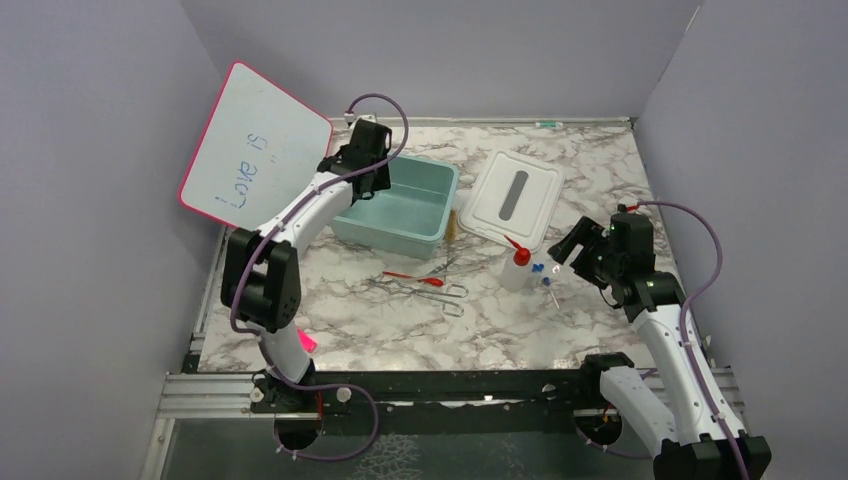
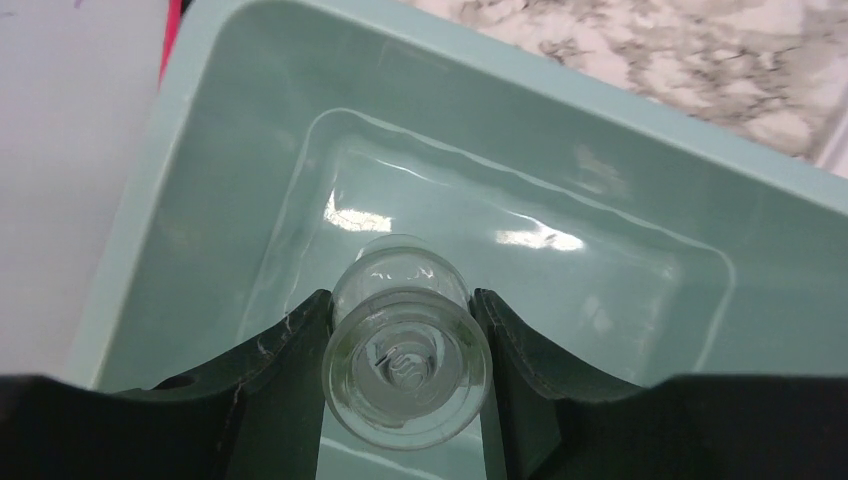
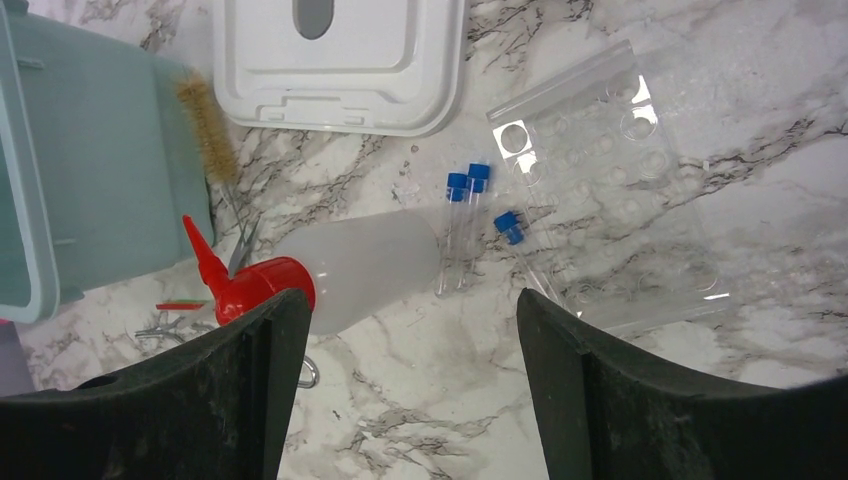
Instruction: Organize the chemistry lab equipment
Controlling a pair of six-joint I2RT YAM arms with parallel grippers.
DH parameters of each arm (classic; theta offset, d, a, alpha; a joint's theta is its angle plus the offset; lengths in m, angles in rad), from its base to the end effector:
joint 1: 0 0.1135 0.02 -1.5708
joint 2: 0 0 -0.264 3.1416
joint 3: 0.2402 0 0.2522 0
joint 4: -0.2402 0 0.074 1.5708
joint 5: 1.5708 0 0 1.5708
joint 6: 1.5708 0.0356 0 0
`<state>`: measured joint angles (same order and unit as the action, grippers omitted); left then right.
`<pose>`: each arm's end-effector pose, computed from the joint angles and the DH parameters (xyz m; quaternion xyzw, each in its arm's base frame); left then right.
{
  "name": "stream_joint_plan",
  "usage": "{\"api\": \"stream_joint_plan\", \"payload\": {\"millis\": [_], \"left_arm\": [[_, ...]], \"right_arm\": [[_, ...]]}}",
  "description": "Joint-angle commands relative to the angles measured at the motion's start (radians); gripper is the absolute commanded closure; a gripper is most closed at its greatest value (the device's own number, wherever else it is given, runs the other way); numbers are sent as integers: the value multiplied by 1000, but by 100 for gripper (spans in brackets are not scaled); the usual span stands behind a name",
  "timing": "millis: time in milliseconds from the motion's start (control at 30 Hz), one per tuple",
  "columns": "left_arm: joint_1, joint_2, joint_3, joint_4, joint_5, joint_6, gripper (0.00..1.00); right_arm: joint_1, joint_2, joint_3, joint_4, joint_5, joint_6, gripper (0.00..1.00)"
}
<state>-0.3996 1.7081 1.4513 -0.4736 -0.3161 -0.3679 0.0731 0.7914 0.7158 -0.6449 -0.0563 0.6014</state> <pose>0.3623 -0.1410 0.2989 -0.0499 0.9025 -0.0176 0.4274 0.1650 0.0141 0.2703 0.2266 0.8821 0.1606 0.3806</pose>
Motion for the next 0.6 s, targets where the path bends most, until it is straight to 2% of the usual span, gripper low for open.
{"api": "stream_joint_plan", "payload": {"millis": [0, 133, 567], "left_arm": [[17, 74, 7, 115, -7, -26, 68], [23, 102, -54, 242, -51, -43, 68], [54, 260, -59, 310, -123, -109, 68]], "right_arm": [[4, -15, 33, -14, -36, -15, 20], [3, -20, 33, -15, -46, -19, 20], [3, -31, 42, -41, -47, -23, 20]]}}
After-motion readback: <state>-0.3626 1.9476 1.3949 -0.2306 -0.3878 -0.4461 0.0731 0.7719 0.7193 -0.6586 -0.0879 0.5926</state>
